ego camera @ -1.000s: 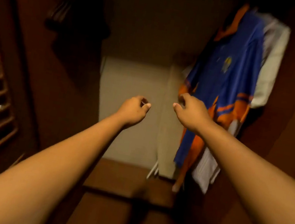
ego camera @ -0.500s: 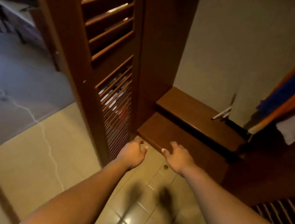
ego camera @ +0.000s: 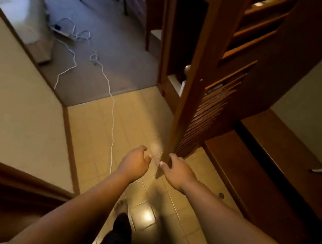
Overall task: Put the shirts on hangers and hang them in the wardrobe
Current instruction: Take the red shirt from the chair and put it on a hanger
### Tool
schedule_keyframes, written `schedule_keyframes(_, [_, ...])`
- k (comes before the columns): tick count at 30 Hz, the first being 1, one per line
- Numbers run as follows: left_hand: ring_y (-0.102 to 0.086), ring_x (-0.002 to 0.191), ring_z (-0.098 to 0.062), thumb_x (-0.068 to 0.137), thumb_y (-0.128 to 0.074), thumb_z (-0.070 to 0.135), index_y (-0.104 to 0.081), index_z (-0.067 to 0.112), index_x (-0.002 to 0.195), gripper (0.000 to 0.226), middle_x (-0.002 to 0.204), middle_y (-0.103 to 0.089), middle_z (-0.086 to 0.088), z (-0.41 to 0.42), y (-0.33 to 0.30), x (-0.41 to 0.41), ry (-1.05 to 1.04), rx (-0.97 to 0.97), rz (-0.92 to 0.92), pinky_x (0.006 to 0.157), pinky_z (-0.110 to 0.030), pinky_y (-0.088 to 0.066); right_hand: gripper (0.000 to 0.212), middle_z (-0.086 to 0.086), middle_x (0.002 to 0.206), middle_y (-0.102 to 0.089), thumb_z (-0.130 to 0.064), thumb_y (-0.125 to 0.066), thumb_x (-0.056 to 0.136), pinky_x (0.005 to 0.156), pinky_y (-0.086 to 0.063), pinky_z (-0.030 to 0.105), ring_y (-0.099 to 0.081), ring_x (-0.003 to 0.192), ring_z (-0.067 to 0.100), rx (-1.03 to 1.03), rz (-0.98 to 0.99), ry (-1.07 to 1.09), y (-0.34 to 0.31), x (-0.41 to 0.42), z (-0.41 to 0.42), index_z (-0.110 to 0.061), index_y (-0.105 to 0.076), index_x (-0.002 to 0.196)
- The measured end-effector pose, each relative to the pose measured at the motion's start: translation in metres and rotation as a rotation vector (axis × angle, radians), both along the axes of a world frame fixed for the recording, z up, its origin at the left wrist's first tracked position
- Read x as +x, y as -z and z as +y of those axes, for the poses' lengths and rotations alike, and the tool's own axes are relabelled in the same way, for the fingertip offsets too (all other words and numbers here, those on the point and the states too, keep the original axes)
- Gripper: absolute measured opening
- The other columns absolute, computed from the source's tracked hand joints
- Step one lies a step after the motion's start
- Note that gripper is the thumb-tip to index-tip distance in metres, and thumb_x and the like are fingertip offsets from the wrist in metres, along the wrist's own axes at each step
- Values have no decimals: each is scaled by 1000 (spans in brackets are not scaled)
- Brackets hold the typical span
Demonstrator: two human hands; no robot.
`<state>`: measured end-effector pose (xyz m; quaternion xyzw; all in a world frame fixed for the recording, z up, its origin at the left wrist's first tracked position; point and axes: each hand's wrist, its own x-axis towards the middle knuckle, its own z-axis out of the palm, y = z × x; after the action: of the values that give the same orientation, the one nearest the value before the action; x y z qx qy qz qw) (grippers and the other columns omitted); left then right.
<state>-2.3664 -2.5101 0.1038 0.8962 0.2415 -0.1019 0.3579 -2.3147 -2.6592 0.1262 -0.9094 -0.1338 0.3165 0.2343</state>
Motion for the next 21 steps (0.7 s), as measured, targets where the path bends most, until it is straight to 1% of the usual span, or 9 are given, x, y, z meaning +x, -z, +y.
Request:
schedule_keyframes(3, [-50,125,-25,99,-45,34,-43,10,139,46,138,-52,-9,54,10,14,-63,10,14,101,-33,-41,59,9,146,-40,-51,-41,96,102,-43,45,-44,128,30,-18,4,-68,12,22,59,-20,-33,145])
schedule_keyframes(6, [-45,129,-25,98,-46,35,-43,11,139,48,139,-51,-7,115,22,40,-100,61,30,105,-37,-38,59,7,147,-39,-53,-41,95,98,-46,46,-44,129,30,-25,11,-102,23,52,126,-23,-32,145])
schedule_keyframes(9, [-39,133,-24,97,-47,36,-41,14,141,49,142,-47,-6,181,29,72,-109,110,51,108,-39,-35,59,8,149,-37,-50,-41,97,102,-42,44,-41,133,30,-22,15,-149,30,92,197,-22,-27,147])
schedule_keyframes(15, [-39,133,-23,98,-46,39,-38,16,143,52,144,-44,-6,300,31,140,-107,116,92,109,-42,-36,63,12,150,-35,-48,-42,98,105,-39,45,-40,134,33,17,56,-90,29,176,315,-21,-20,150])
schedule_keyframes(21, [-40,133,-23,98,-47,38,-40,13,141,51,142,-46,-7,379,29,246,-65,154,79,109,-40,-35,62,12,149,-37,-49,-41,98,102,-39,41,-41,132,32,-22,22,-64,30,283,382,-20,-21,149])
